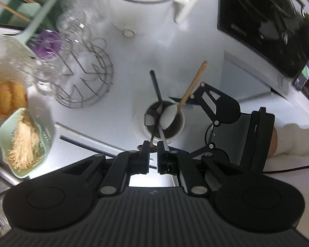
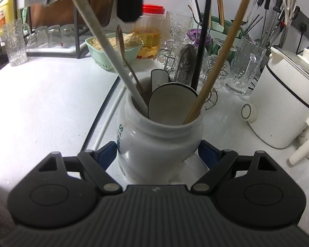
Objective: Organize utensils
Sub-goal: 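Open the left tool to release the copper spoon in the mug, then move the left tool back over the black chopstick on the counter, then grasp the black chopstick by its end with the left tool, then lift the black chopstick up off the counter with the left tool, then carry the black chopstick over the mug held by the right tool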
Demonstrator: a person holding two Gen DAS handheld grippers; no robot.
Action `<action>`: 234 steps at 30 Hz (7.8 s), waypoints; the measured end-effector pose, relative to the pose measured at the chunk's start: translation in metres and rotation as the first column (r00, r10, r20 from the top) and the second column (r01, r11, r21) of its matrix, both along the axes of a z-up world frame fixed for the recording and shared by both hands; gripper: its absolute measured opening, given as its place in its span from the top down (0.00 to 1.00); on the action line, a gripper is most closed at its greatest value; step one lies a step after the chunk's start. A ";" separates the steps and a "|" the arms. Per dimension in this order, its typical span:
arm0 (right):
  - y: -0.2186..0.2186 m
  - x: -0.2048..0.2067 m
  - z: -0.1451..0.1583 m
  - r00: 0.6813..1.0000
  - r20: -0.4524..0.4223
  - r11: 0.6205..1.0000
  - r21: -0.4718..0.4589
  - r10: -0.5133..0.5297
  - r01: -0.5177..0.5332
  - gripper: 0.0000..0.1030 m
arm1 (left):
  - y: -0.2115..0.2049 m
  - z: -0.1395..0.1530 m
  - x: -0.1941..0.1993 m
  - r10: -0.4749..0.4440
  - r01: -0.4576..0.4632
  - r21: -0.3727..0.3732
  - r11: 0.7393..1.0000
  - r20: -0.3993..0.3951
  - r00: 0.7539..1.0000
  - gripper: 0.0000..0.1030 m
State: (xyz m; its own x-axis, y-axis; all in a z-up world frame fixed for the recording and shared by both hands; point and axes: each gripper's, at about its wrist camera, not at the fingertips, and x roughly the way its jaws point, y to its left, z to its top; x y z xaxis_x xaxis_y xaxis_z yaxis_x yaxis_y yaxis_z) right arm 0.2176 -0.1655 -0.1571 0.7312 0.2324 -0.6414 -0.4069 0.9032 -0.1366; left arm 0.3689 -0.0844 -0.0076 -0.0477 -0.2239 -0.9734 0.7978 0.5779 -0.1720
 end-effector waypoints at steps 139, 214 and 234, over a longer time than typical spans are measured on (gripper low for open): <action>-0.039 -0.014 0.001 0.996 0.071 0.989 0.134 0.056 -0.066 0.14 | 0.091 -0.187 -0.123 0.926 -0.893 -0.276 0.355 0.232 0.297 0.96; -0.034 -0.053 0.000 0.989 0.054 0.987 0.082 0.136 -0.140 0.14 | 0.079 -0.147 -0.252 0.929 -0.907 -0.324 0.270 -0.160 0.333 0.95; -0.030 -0.053 0.000 0.990 0.049 0.989 0.058 0.131 -0.134 0.14 | 0.100 -0.046 -0.251 0.847 -0.836 -0.299 0.461 -0.134 0.515 0.95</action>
State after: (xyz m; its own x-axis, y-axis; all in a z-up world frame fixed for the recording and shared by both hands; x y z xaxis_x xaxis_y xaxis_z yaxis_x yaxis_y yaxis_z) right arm 0.1650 -0.1953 -0.1575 0.7189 0.3668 -0.5905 -0.5185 0.8487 -0.1040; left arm 0.1178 0.0155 -0.0531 0.3484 -0.4024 -0.8466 -0.0390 0.8961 -0.4420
